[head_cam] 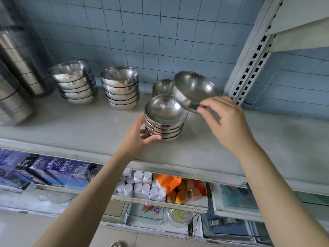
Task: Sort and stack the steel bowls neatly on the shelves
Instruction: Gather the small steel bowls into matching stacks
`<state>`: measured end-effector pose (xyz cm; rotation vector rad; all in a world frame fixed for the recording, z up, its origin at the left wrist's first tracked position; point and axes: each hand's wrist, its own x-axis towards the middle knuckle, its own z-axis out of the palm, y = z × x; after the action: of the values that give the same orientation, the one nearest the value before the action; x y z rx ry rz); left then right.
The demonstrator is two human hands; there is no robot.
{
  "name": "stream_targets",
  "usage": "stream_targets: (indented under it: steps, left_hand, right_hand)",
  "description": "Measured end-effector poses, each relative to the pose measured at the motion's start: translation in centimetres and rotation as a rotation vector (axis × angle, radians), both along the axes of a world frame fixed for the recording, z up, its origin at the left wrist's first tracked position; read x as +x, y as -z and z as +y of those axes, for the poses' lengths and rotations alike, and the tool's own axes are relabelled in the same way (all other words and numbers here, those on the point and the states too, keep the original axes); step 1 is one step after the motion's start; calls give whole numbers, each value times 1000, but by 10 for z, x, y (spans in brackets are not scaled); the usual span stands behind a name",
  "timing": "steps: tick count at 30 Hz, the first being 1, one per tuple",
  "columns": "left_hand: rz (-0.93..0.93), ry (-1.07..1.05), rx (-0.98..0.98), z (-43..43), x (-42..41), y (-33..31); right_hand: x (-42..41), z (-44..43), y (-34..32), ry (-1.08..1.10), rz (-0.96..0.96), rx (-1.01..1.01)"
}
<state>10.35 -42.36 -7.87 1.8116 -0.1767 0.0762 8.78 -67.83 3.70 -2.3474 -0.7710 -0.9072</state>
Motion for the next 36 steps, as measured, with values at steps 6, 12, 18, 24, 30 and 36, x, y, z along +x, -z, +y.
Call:
stream_targets:
  steps: [6, 12, 18, 24, 30, 36]
  left_hand:
    - [-15, -7, 18, 1, -2, -3]
    - [-9, 30, -3, 2, 0, 0]
    - [36, 54, 15, 6, 4, 4]
    - [20, 26, 5, 18, -1, 0]
    - [28, 37, 12, 101, -11, -3]
    - [68, -5, 62, 203, -16, -12]
  right_hand:
    - [14, 45, 23, -188, 96, -128]
    - [14, 37, 23, -196, 218, -7]
    - [35, 25, 47, -238, 911, 324]
    - [46, 38, 71, -238, 848, 386]
    - [40, 120, 75, -257, 812, 416]
    - [41, 224, 78, -258, 806, 423]
